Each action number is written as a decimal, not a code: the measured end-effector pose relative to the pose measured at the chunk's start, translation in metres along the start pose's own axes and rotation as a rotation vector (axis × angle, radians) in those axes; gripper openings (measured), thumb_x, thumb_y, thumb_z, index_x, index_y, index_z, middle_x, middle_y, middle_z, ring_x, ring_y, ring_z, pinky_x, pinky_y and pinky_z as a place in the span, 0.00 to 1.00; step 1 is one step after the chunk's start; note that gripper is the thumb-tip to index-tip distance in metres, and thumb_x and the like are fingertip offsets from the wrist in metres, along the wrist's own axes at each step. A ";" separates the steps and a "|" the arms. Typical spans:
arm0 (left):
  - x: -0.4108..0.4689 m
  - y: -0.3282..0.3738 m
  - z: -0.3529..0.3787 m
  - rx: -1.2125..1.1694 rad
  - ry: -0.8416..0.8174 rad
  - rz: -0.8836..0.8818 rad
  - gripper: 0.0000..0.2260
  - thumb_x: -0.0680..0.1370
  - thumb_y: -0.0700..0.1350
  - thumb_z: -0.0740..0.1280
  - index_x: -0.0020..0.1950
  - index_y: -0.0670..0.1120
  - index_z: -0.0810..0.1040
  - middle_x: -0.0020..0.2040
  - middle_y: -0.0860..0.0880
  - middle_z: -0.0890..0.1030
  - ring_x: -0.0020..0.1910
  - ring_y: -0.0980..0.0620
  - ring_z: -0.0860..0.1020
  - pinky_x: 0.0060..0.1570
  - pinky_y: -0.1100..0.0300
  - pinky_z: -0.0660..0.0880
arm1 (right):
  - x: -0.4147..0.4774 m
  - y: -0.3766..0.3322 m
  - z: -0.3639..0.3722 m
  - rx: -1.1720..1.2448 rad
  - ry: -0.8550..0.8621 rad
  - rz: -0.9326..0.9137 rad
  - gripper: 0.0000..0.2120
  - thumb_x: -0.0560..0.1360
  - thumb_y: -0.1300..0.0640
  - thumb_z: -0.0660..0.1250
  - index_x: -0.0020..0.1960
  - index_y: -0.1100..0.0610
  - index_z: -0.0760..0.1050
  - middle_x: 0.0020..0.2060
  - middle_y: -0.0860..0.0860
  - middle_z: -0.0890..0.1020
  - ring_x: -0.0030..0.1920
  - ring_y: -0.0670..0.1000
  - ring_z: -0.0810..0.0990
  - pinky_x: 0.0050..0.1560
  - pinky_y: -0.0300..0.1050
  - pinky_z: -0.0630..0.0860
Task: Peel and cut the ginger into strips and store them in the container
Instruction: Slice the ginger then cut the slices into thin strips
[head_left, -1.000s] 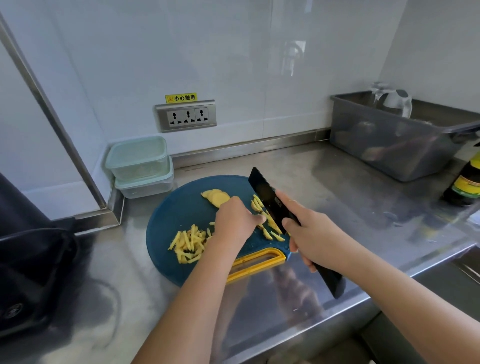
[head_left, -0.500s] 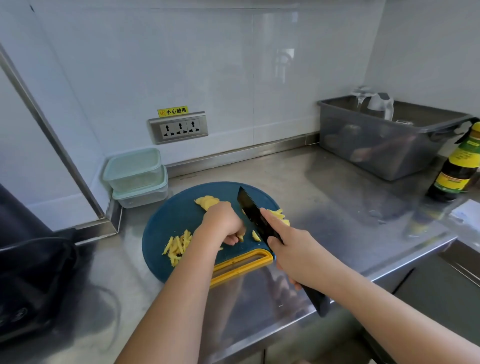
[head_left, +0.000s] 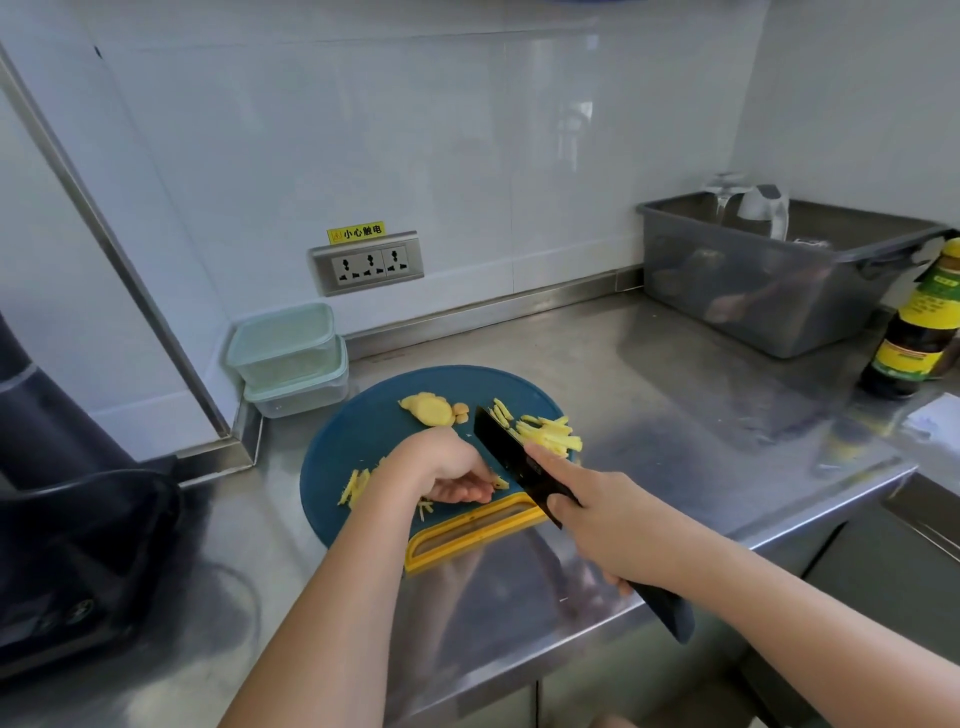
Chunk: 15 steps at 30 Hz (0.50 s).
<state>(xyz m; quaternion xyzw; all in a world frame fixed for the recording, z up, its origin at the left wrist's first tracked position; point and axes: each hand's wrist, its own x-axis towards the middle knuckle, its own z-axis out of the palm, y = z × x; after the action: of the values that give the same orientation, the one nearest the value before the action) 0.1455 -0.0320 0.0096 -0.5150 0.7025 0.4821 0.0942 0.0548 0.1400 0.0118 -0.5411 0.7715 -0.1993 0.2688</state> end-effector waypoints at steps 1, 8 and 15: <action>0.000 0.000 0.001 -0.019 0.002 0.004 0.08 0.78 0.40 0.67 0.40 0.40 0.80 0.27 0.49 0.80 0.21 0.59 0.73 0.24 0.71 0.69 | 0.000 0.001 -0.001 -0.005 0.000 -0.010 0.26 0.84 0.54 0.49 0.77 0.36 0.45 0.40 0.49 0.73 0.30 0.44 0.72 0.27 0.31 0.71; 0.002 0.000 0.000 -0.058 -0.003 0.019 0.06 0.77 0.38 0.67 0.40 0.39 0.80 0.28 0.48 0.80 0.22 0.58 0.72 0.24 0.71 0.70 | 0.001 0.011 -0.011 -0.059 -0.055 -0.053 0.25 0.84 0.53 0.49 0.77 0.35 0.45 0.39 0.50 0.72 0.29 0.45 0.73 0.25 0.31 0.72; 0.008 -0.002 -0.001 -0.088 -0.002 0.017 0.05 0.76 0.38 0.67 0.43 0.38 0.81 0.29 0.48 0.81 0.23 0.58 0.72 0.24 0.70 0.69 | 0.000 0.018 -0.011 -0.059 -0.054 -0.068 0.26 0.85 0.53 0.49 0.77 0.34 0.45 0.38 0.50 0.75 0.24 0.44 0.73 0.25 0.32 0.71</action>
<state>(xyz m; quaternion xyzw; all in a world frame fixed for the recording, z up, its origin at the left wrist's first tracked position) 0.1433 -0.0378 0.0038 -0.5123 0.6849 0.5136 0.0682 0.0343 0.1462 0.0098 -0.5797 0.7507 -0.1708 0.2669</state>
